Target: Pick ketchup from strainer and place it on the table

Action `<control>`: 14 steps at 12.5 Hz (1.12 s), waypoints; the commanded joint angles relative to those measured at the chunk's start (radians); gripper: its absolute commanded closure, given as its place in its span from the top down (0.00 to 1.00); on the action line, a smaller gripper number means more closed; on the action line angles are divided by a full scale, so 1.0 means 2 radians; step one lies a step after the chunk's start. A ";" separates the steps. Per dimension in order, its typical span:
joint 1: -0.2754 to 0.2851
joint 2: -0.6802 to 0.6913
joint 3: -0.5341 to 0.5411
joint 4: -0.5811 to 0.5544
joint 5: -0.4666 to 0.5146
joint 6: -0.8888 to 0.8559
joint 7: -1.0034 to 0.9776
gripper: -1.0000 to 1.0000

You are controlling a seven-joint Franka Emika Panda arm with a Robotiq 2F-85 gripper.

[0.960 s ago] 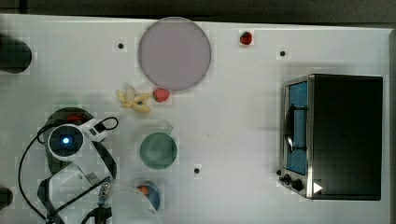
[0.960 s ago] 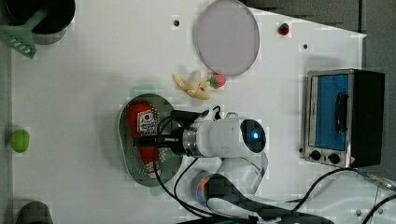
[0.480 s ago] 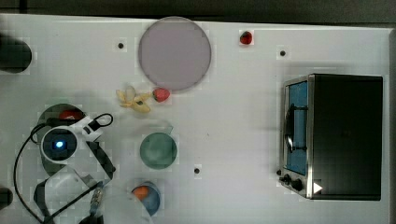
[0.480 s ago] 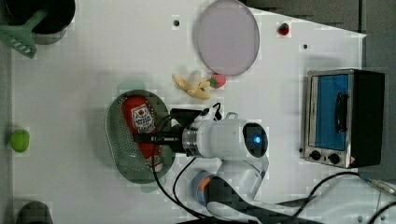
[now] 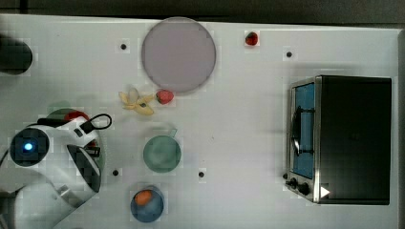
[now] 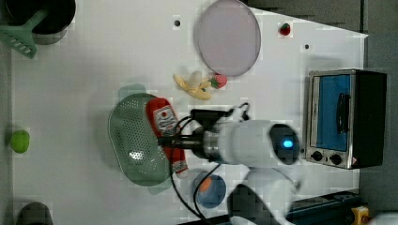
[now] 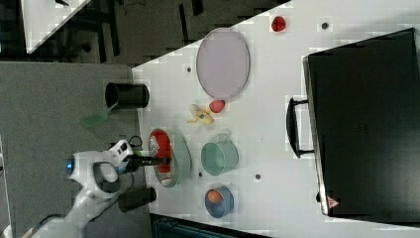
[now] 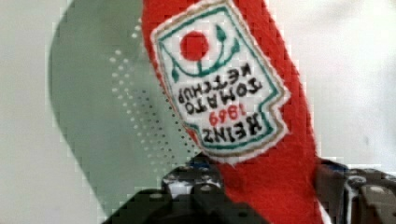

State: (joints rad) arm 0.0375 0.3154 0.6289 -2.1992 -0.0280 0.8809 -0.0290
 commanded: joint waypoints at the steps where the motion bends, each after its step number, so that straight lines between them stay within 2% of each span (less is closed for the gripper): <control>1: -0.034 -0.068 0.000 0.056 0.047 -0.090 0.018 0.58; 4: -0.059 -0.091 -0.034 0.094 0.051 -0.161 -0.013 0.58; 7: -0.079 -0.096 -0.092 0.102 0.049 -0.165 -0.078 0.58; 9: -0.085 -0.095 -0.134 0.100 0.048 -0.165 -0.119 0.58; 14: -0.088 -0.095 -0.240 0.076 0.048 -0.166 -0.132 0.58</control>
State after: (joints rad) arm -0.1295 0.1466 0.1439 -2.0352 0.0615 0.5669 -0.2278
